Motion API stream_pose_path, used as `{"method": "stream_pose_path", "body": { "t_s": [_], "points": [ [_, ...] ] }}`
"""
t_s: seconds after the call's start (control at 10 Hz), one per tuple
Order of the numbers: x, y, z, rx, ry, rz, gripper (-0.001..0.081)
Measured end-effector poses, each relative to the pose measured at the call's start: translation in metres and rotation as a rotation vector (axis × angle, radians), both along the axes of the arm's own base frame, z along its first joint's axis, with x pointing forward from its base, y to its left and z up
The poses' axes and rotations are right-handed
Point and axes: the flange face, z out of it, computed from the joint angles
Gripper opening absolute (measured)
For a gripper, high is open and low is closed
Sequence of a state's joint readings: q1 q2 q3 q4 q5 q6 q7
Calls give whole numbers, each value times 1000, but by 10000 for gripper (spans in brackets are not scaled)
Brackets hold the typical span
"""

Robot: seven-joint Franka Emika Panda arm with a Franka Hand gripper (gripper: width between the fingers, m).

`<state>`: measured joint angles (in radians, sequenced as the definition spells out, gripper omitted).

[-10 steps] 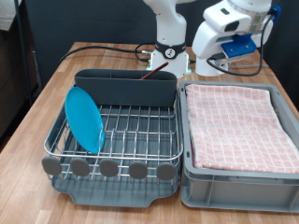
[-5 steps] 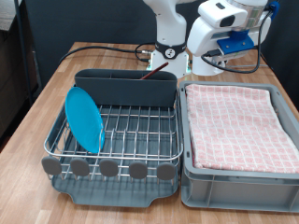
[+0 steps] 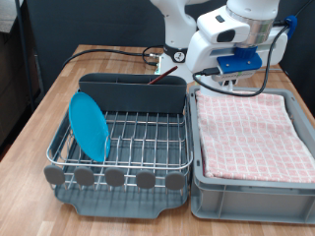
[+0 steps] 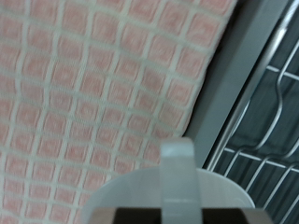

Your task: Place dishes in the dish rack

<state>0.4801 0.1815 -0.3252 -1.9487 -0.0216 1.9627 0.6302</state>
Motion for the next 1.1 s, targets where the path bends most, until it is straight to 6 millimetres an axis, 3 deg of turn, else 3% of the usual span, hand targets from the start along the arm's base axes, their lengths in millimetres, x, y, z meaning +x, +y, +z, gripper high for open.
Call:
{"method": "stream_pose_path", "body": {
  "t_s": [0.5, 0.8, 1.1],
  "points": [
    [61, -27, 2, -57, -11, -150, 71],
    [65, -30, 0, -61, -60, -143, 71],
    [78, -45, -7, -67, -123, -131, 71]
  ]
}}
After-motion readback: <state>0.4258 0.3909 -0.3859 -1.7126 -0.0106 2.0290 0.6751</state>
